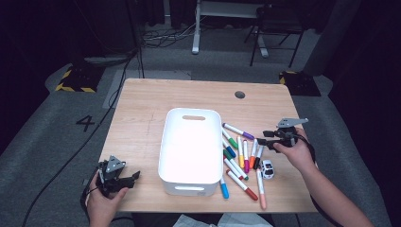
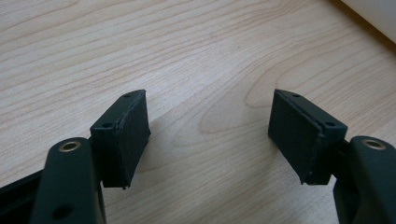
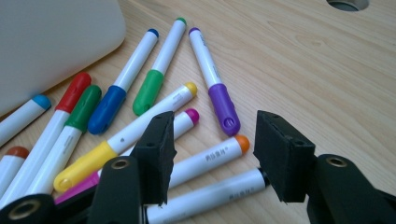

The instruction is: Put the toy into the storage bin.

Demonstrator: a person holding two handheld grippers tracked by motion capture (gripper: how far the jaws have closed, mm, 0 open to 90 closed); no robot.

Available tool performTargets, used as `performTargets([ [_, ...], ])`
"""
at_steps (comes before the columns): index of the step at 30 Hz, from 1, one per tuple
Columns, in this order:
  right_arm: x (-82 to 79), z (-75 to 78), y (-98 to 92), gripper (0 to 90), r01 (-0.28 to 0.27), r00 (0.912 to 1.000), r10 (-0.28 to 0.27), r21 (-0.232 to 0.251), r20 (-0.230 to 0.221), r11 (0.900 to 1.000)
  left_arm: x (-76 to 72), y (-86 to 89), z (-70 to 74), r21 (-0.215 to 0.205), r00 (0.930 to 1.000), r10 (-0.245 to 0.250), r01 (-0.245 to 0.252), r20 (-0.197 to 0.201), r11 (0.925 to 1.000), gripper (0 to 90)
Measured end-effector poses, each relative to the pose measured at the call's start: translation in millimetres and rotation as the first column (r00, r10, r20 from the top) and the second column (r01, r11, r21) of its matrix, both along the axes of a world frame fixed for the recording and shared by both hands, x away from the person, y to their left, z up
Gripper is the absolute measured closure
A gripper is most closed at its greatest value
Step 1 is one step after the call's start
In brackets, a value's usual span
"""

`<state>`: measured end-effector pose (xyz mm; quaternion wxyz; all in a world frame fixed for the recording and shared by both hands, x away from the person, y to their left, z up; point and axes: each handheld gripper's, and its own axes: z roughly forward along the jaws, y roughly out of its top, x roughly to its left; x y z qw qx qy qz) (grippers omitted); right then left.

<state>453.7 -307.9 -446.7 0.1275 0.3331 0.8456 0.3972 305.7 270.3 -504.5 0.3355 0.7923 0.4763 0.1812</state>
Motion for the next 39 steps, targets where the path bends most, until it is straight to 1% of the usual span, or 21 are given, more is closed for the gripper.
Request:
performTargets([
  [1, 2.7, 0.1, 2.3, 49.5, -0.006, 1.0, 0.006, -0.001, 0.003, 1.0, 0.3, 0.2, 0.5, -0.001, 1.0, -0.003, 0.003, -0.005, 1.0, 29.5],
  [2, 5.2, 0.4, 4.4, 50.0, -0.009, 1.0, 0.009, 0.0, -0.002, 1.0, 0.5, -0.2, 0.5, 0.006, 1.0, 0.0, 0.0, -0.001, 1.0, 29.5],
  [5, 13.2, 1.2, 10.2, 50.8, -0.014, 0.9999, 0.014, -0.001, -0.003, 1.0, 2.2, -0.7, 0.3, 0.003, 1.0, -0.005, 0.005, 0.0, 1.0, 29.5],
  [7, 18.4, 1.4, 14.0, 51.0, -0.017, 0.9999, 0.017, -0.003, -0.005, 1.0, 4.1, -0.9, 0.5, 0.008, 1.0, -0.004, 0.004, 0.001, 1.0, 29.5],
  [10, 25.2, 1.5, 21.0, 51.3, -0.017, 0.9998, 0.017, -0.015, -0.009, 1.0, 5.7, -1.3, 0.3, 0.008, 1.0, 0.004, -0.004, 0.005, 1.0, 29.5],
  [16, 36.3, 1.8, 35.4, 51.9, -0.042, 0.9991, 0.042, -0.039, -0.002, 0.998, 6.2, -0.9, 0.6, 0.007, 1.0, 0.005, -0.005, 0.001, 1.0, 29.1],
  [18, 39.8, 1.3, 40.4, 52.6, -0.043, 0.9991, 0.042, -0.044, -0.006, 0.998, 6.2, -0.9, 0.5, 0.007, 1.0, 0.005, -0.005, 0.001, 1.0, 29.2],
  [21, 44.9, -0.7, 49.2, 53.0, -0.052, 0.9985, 0.051, -0.051, -0.016, 0.997, 6.1, -1.0, 0.7, 0.006, 1.0, 0.005, -0.005, 0.0, 1.0, 29.2],
  [23, 48.6, -2.5, 54.5, 53.0, -0.067, 0.9977, 0.066, -0.061, -0.015, 0.996, 6.1, -0.9, 0.6, 0.007, 1.0, 0.005, -0.005, 0.001, 1.0, 29.2],
  [28, 56.5, -7.3, 65.7, 53.5, -0.08, 0.9966, 0.078, -0.069, -0.025, 0.994, 6.1, -1.1, 0.4, 0.003, 1.0, 0.006, -0.006, -0.001, 1.0, 29.1],
  [31, 62.2, -12.3, 70.3, 54.8, -0.08, 0.9961, 0.077, -0.067, -0.043, 0.995, 6.1, -1.1, 0.4, 0.003, 1.0, 0.005, -0.005, -0.001, 1.0, 29.1],
  [33, 65.3, -16.3, 73.2, 56.4, -0.084, 0.9955, 0.08, -0.077, -0.051, 0.994, 6.1, -1.1, 0.4, 0.003, 1.0, 0.006, -0.006, -0.001, 1.0, 29.1],
  [34, 66.2, -18.0, 74.7, 57.5, -0.082, 0.9953, 0.077, -0.088, -0.059, 0.993, 6.1, -1.1, 0.4, 0.003, 1.0, 0.006, -0.006, 0.0, 1.0, 29.2],
  [36, 69.2, -21.3, 76.6, 59.5, -0.088, 0.9952, 0.082, -0.121, -0.054, 0.989, 6.1, -1.2, 0.5, 0.002, 0.9999, 0.01, -0.01, -0.002, 0.9999, 29.2],
  [37, 70.7, -22.6, 77.3, 60.3, -0.086, 0.9953, 0.08, -0.122, -0.055, 0.989, 6.0, -1.3, 0.5, 0.001, 0.9999, 0.011, -0.011, -0.003, 0.9999, 29.2],
  [39, 72.8, -23.6, 78.6, 61.9, -0.08, 0.9949, 0.071, -0.13, -0.072, 0.988, 6.1, -1.3, 0.4, 0.001, 0.9999, 0.011, -0.011, -0.004, 0.9999, 29.1],
])
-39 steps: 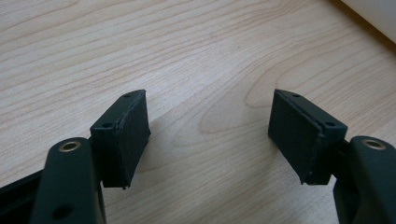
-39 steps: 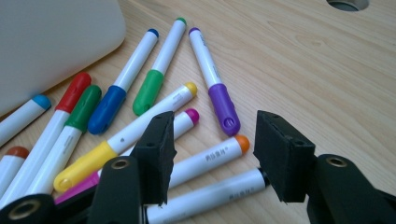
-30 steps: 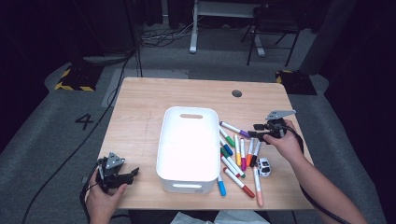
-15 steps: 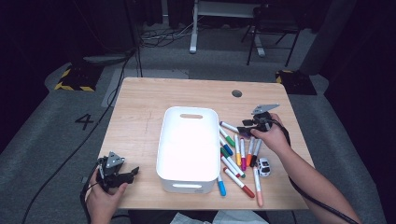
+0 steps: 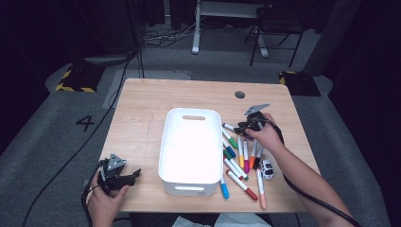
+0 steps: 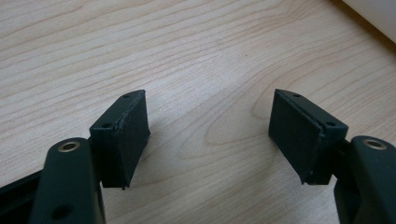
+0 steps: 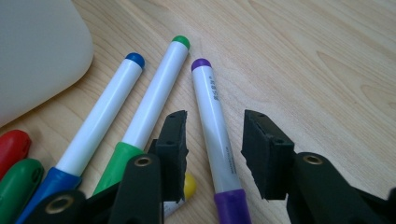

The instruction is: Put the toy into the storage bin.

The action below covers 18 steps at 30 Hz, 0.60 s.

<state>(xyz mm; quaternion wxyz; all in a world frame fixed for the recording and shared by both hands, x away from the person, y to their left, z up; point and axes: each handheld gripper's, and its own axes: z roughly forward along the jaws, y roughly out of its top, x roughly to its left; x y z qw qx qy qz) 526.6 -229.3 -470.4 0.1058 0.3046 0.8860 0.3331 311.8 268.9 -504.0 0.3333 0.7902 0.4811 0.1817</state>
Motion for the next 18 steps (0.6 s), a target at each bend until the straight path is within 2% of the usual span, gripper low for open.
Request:
performTargets([
  [1, 1.9, -1.1, 0.9, 62.6, -0.011, 0.9999, 0.011, 0.001, 0.006, 1.0, 0.0, 0.0, 0.0, -0.001, 1.0, 0.0, 0.0, 0.0, 1.0, 29.1],
  [2, 2.3, -1.1, 2.1, 63.4, -0.006, 0.9999, 0.006, -0.008, -0.009, 1.0, 0.0, -0.1, -0.1, -0.002, 1.0, 0.0, 0.0, -0.001, 1.0, 29.1],
  [3, 4.8, -2.3, 3.1, 64.1, -0.019, 0.9998, 0.019, -0.012, 0.002, 1.0, 0.1, -0.3, -0.1, -0.003, 1.0, 0.003, -0.003, 0.0, 1.0, 29.1],
  [6, 8.7, -5.4, 9.6, 67.6, -0.007, 0.9997, 0.006, -0.012, -0.024, 1.0, 0.1, -1.0, 0.0, -0.002, 0.9999, 0.012, -0.012, -0.002, 0.9999, 29.2],
  [8, 12.1, -8.6, 14.9, 70.0, -0.027, 0.9996, 0.026, -0.045, -0.01, 0.999, 0.1, -1.0, -0.2, -0.004, 0.9999, 0.012, -0.012, -0.001, 0.9999, 29.2],
  [11, 14.1, -11.0, 19.9, 74.8, -0.044, 0.999, 0.043, -0.088, -0.014, 0.995, 0.0, -1.0, 0.0, -0.002, 0.9999, 0.013, -0.013, -0.002, 0.9999, 29.2],
  [13, 15.6, -11.3, 20.4, 76.4, -0.054, 0.9985, 0.055, -0.09, 0.003, 0.994, 0.1, -1.0, -0.1, -0.002, 0.9999, 0.012, -0.012, -0.001, 0.9999, 29.2],
  [18, 16.7, -11.2, 18.6, 76.6, -0.061, 0.9981, 0.062, -0.093, 0.008, 0.994, 0.1, -1.0, -0.1, -0.004, 0.9999, 0.011, -0.011, -0.001, 0.9999, 29.2],
])
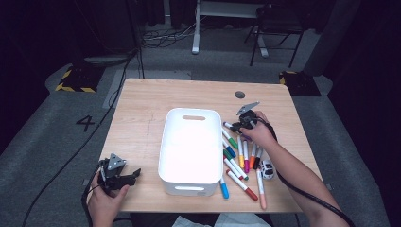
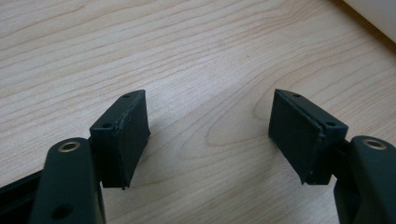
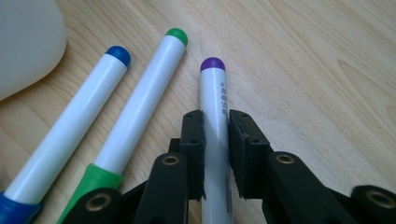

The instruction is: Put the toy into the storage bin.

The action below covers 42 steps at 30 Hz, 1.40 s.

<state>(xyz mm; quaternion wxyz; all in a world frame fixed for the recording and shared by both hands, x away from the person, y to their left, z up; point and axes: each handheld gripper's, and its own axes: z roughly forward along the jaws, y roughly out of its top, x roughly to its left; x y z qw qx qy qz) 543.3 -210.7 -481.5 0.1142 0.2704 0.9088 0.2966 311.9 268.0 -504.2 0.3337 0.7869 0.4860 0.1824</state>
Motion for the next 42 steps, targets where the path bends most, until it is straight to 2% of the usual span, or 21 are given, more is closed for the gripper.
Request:
performTargets([
  [1, 0.4, -0.9, -0.4, 76.6, -0.002, 1.0, 0.001, 0.012, 0.006, 1.0, -0.1, -0.1, 0.1, 0.004, 1.0, 0.002, -0.002, 0.0, 1.0, 29.2],
  [3, 0.0, 0.7, -1.9, 76.7, 0.01, 1.0, -0.01, 0.006, -0.001, 1.0, -0.1, 0.0, 0.1, 0.002, 1.0, 0.001, -0.001, -0.001, 1.0, 29.2],
  [4, 0.7, 1.1, -3.2, 76.7, 0.004, 0.9996, -0.004, 0.015, 0.028, 1.0, 0.0, 0.0, 0.1, 0.002, 1.0, 0.001, -0.001, -0.001, 1.0, 29.2],
  [5, 0.5, 3.6, -4.5, 76.7, 0.007, 0.9993, -0.007, 0.005, 0.036, 1.0, -0.1, -0.1, 0.1, 0.004, 1.0, 0.003, -0.003, 0.0, 1.0, 29.2],
  [6, 0.3, 5.5, -5.7, 76.8, 0.017, 0.9991, -0.018, 0.022, 0.038, 1.0, 0.0, 0.0, 0.1, 0.002, 1.0, 0.001, -0.001, -0.001, 1.0, 29.2],
  [14, -3.5, 28.0, -13.0, 76.8, 0.024, 0.9995, -0.025, 0.039, 0.019, 0.999, 0.0, 0.0, 0.1, 0.003, 1.0, 0.001, -0.001, -0.001, 1.0, 29.2],
  [16, -6.1, 33.2, -13.4, 76.8, 0.013, 0.9995, -0.014, 0.043, 0.029, 0.999, 0.0, 0.0, 0.1, 0.002, 1.0, 0.001, -0.001, -0.001, 1.0, 29.2],
  [22, -20.4, 56.5, -10.0, 76.8, -0.007, 0.9998, 0.006, 0.056, 0.019, 0.998, 0.2, -0.4, 0.2, 0.005, 1.0, 0.005, -0.005, 0.001, 1.0, 29.2],
  [28, -37.6, 81.1, -9.1, 76.8, -0.021, 0.9994, 0.018, 0.097, 0.03, 0.995, 2.7, -2.6, -0.1, 0.004, 0.9997, 0.023, -0.023, 0.007, 0.9997, 29.2],
  [35, -58.6, 105.8, -9.4, 76.9, -0.043, 0.999, 0.041, 0.14, 0.02, 0.989, 4.1, -3.6, 0.2, 0.011, 0.9997, 0.022, -0.022, 0.008, 0.9997, 29.2],
  [38, -67.9, 117.1, -7.7, 76.8, -0.056, 0.9983, 0.054, 0.15, 0.02, 0.987, 5.3, -4.4, 0.0, 0.006, 0.9999, 0.014, -0.014, 0.008, 0.9999, 29.2],
  [39, -70.4, 120.9, -7.3, 76.8, -0.067, 0.9976, 0.064, 0.137, 0.024, 0.988, 5.4, -4.9, 0.0, 0.007, 0.9998, 0.019, -0.019, 0.008, 0.9998, 29.2],
  [41, -76.3, 126.9, -4.2, 76.8, -0.073, 0.9973, 0.071, 0.155, 0.017, 0.985, 5.8, -5.2, 0.1, 0.007, 0.9998, 0.02, -0.02, 0.004, 0.9998, 29.2],
  [42, -78.6, 130.3, -3.4, 76.8, -0.086, 0.9963, 0.084, 0.144, 0.016, 0.986, 5.8, -5.2, 0.1, 0.006, 0.9998, 0.02, -0.02, 0.004, 0.9998, 29.2],
])
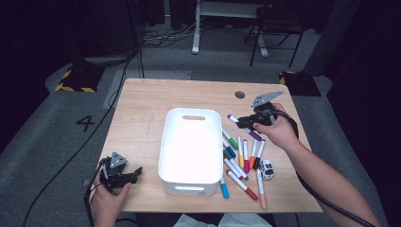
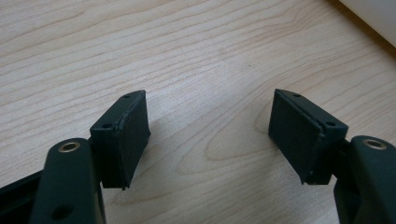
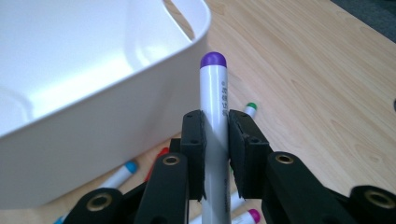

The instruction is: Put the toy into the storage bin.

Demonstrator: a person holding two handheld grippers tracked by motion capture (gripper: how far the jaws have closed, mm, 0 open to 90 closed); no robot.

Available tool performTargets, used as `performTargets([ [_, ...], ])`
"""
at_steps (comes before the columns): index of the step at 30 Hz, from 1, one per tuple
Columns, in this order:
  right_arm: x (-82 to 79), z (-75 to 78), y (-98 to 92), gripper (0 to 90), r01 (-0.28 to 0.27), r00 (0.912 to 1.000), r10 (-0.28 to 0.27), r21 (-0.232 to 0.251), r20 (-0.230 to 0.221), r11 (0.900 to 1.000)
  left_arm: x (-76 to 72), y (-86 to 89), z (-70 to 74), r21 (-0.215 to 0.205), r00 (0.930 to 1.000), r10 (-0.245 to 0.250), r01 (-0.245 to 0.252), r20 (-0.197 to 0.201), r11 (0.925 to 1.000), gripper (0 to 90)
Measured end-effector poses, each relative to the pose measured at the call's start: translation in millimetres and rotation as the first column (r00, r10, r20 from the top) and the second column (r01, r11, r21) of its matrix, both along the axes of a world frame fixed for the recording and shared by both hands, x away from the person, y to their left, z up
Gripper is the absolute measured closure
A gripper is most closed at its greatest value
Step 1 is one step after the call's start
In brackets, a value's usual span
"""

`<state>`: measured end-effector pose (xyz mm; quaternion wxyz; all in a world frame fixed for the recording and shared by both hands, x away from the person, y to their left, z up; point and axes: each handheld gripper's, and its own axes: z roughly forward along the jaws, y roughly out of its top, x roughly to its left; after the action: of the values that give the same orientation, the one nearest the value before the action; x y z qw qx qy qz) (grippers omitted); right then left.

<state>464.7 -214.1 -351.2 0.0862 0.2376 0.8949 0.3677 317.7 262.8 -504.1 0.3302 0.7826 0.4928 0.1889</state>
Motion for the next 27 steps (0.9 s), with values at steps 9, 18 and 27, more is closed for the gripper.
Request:
performTargets([
  [9, -18.1, 22.8, 16.8, 76.8, -0.056, 0.9984, 0.056, 0.014, 0.006, 0.998, 1.1, -0.1, -0.1, 0.0, 1.0, -0.001, 0.001, 0.002, 1.0, 29.2],
  [18, -27.0, 40.2, 41.6, 76.8, -0.127, 0.9918, 0.127, 0.022, 0.008, 0.992, 1.1, -0.1, -0.1, -0.001, 1.0, -0.001, 0.001, 0.0, 1.0, 29.2],
  [27, -34.7, 46.7, 74.2, 76.8, -0.185, 0.9828, 0.185, 0.014, 0.004, 0.983, 1.6, -0.3, -0.1, -0.002, 1.0, 0.0, 0.0, 0.001, 1.0, 29.1],
])
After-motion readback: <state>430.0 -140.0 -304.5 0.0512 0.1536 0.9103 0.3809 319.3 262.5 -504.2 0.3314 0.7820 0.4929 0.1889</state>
